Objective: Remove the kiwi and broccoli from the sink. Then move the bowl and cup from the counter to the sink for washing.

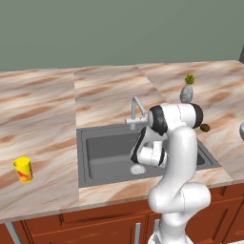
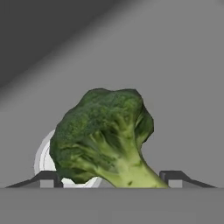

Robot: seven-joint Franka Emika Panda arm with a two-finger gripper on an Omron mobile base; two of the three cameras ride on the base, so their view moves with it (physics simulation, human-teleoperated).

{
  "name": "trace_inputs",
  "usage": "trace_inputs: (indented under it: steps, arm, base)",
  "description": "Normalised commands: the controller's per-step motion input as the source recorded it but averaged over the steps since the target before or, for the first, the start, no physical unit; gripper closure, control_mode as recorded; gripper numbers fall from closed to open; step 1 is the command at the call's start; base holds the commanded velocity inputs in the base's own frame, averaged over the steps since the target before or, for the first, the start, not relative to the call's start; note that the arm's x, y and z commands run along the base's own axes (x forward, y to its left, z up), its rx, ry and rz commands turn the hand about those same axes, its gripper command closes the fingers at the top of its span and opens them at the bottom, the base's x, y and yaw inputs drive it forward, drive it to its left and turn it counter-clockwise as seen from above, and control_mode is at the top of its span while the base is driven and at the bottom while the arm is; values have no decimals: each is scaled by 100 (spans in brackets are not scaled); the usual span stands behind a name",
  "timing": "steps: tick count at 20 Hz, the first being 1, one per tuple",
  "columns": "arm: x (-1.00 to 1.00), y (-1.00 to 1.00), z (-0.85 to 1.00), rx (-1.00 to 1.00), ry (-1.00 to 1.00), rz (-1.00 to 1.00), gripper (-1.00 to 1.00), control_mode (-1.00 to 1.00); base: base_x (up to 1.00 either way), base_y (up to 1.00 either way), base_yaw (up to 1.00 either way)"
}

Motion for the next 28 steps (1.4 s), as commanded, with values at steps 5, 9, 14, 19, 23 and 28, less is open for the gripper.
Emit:
trace_inputs:
  steps: [5,9,14,19,23,28]
  arm:
    - [-9,-17,33,0,-3,0,100,-100]
    - [-2,-21,36,0,0,0,100,-100]
    - [-1,-21,36,0,0,0,100,-100]
    - [-4,-20,39,0,0,0,100,-100]
    - [-6,-16,41,0,0,0,100,-100]
    - [-1,-12,44,0,1,0,100,-100]
  base:
    - [0,0,0]
    - [0,0,0]
    - [0,0,0]
    - [0,0,0]
    - [0,0,0]
    - [0,0,0]
